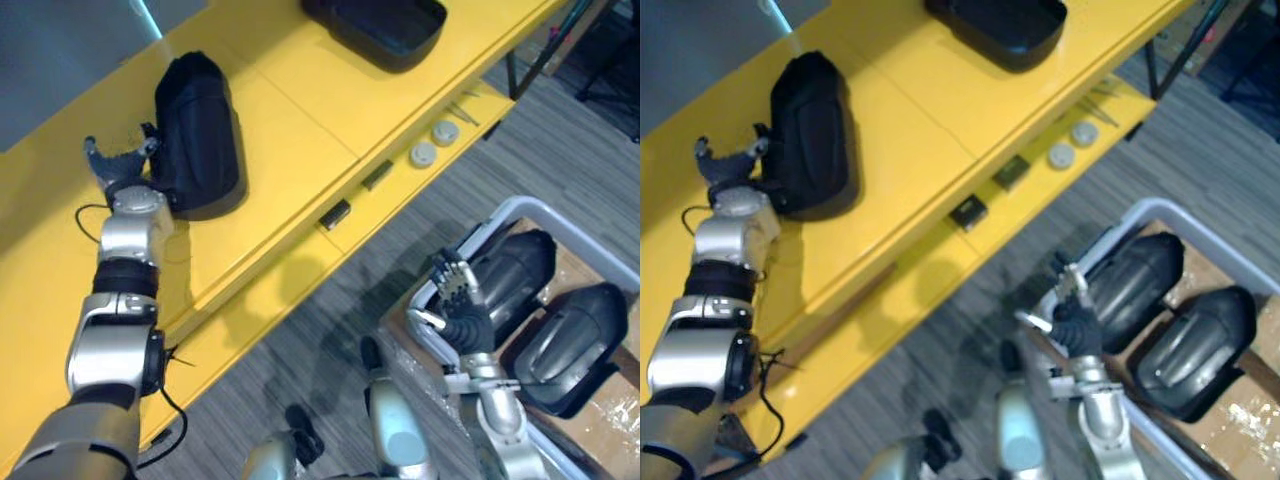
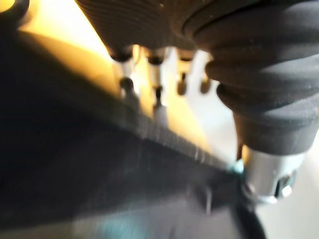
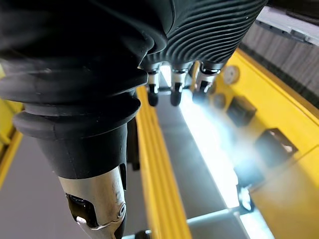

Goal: Walk over and take plastic housings, then place them on the shelf

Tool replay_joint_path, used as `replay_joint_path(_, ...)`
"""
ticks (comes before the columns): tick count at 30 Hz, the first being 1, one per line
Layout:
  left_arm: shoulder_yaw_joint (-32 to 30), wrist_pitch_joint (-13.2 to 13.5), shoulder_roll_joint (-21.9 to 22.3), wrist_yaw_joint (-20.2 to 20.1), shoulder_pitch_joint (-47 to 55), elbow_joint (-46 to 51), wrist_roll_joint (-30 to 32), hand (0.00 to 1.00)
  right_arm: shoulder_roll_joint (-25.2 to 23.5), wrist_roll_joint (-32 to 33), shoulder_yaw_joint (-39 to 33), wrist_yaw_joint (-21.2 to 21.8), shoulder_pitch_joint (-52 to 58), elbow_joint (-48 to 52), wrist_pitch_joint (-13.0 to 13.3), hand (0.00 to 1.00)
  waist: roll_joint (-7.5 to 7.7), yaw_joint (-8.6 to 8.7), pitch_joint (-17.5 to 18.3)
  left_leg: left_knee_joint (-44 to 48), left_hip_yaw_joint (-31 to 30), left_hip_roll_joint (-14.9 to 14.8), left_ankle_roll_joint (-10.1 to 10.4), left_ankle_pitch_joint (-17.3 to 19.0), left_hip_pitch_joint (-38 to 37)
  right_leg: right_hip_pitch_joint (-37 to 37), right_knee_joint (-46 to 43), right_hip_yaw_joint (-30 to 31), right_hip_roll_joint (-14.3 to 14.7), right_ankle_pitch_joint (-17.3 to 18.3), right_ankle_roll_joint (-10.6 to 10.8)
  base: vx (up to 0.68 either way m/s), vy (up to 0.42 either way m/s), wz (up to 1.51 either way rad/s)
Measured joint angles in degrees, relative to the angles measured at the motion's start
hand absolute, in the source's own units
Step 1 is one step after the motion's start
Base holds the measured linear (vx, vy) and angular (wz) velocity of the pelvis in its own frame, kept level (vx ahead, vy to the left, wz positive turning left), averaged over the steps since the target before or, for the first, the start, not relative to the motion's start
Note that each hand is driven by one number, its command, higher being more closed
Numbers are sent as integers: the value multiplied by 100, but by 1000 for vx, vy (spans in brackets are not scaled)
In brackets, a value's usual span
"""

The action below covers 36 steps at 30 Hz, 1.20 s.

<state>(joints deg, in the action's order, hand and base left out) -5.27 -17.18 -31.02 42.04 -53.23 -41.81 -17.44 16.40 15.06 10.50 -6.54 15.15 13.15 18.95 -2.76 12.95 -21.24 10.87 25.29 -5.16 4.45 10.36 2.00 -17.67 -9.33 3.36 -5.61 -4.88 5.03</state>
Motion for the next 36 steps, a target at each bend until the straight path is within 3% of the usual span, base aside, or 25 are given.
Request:
replay_joint_path(2, -159, 293, -16, 281, 39, 9, 19, 0, 5, 3, 93, 21, 52, -12, 45, 0, -2, 31, 1, -56, -56, 7, 7, -38, -26, 30, 3, -27, 0, -3, -4, -15, -4, 8)
replay_joint_path(3, -161, 303, -16, 284, 39, 9, 21, 0, 5, 3, 94, 22, 53, -14, 46, 0, -2, 32, 1, -57, -57, 7, 7, -39, -30, 35, 4, -27, 0, -3, -4, -10, 6, 5)
replay_joint_path(6, -242, 661, -45, 241, 225, 75, 350, 0, 13, 454, 84, 413, 171, -97, 31, 0, -77, 51, 248, -186, -134, 24, -5, -82, -202, 258, 160, -113, -2, -26, -12, -2, 18, 7)
replay_joint_path(10, 0, 881, -230, 164, 367, 233, 452, 0, 11, 491, 78, 434, 251, -299, 34, 0, -153, 57, 546, -328, -368, 76, -13, -205, -330, 585, 485, -267, -51, -125, -7, 29, 12, 21)
replay_joint_path(14, 111, 1423, -278, -7, 677, 485, 428, 0, -9, 464, -10, 434, 186, -288, 28, 0, -249, 38, 824, -453, -625, 120, -51, -267, -406, 947, 935, -505, -108, -257, -43, -15, 8, 22)
replay_joint_path(17, 146, 1779, -278, -42, 833, 650, 378, 0, -20, 459, -21, 460, -1, -286, -88, 0, -223, -5, 928, -484, -723, 166, -59, -271, -462, 1164, 1246, -567, -145, -430, -36, -48, 4, 12)
replay_joint_path(21, 90, 2273, -272, -106, 1146, 1199, 354, 0, -64, 630, -15, 774, -74, -282, -179, 0, -183, -137, 1066, -639, -758, 199, -81, -287, -583, 1301, 1398, -633, -159, -521, -31, -47, -2, 4)
replay_joint_path(24, -316, 2725, 41, -232, 2144, 2474, 229, 0, -168, 581, -16, 855, -88, -250, -110, 0, -205, -184, 1253, -670, -926, 199, -92, -298, -600, 1400, 1398, -820, -134, -547, 9, -20, -26, 20)
replay_joint_path(26, -603, 3015, 642, -215, 3257, 3708, 295, 0, -247, 350, -1, 734, -215, -238, 74, 0, -202, -409, 1315, -694, -1044, 184, -95, -301, -665, 1546, 1404, -948, -128, -546, 7, -19, -7, 27)
replay_joint_path(29, -781, 3249, 1477, -157, 4805, 4947, 750, 0, -255, 221, 17, 495, -515, -238, 245, 0, -125, -821, 1457, -709, -1323, 182, -93, -326, -695, 1708, 1450, -1223, -150, -494, -3, -33, -3, 44)
replay_joint_path(31, -893, 3508, 1716, -187, 5530, 5462, 984, 0, -244, 256, 14, 528, -704, -238, 248, 0, -29, -1020, 1519, -707, -1493, 183, -81, -346, -681, 1791, 1454, -1410, -161, -459, -13, -28, -13, 52)
replay_joint_path(33, -1190, 3944, 1871, -438, 6260, 6076, 989, 0, -235, 401, 52, 567, -1032, -242, 181, 0, 136, -1345, 1621, -704, -1749, 196, -71, -386, -582, 1915, 1456, -1716, -181, -402, -24, -51, -25, 62)
replay_joint_path(34, -1211, 3978, 1873, -478, 6298, 6106, 988, 0, -234, 451, 60, 576, -1073, -243, 168, 0, 147, -1375, 1627, -706, -1786, 198, -70, -390, -591, 1931, 1456, -1750, -185, -394, -27, -58, -28, 68)
replay_joint_path(36, -1272, 4290, 2047, -926, 6664, 6409, 984, 0, -235, 784, 253, 658, -1775, -548, -64, 0, 211, -1630, 1669, -763, -2064, 231, -99, -461, -564, 2084, 1456, -2063, -258, -309, -1, -61, -18, 57)
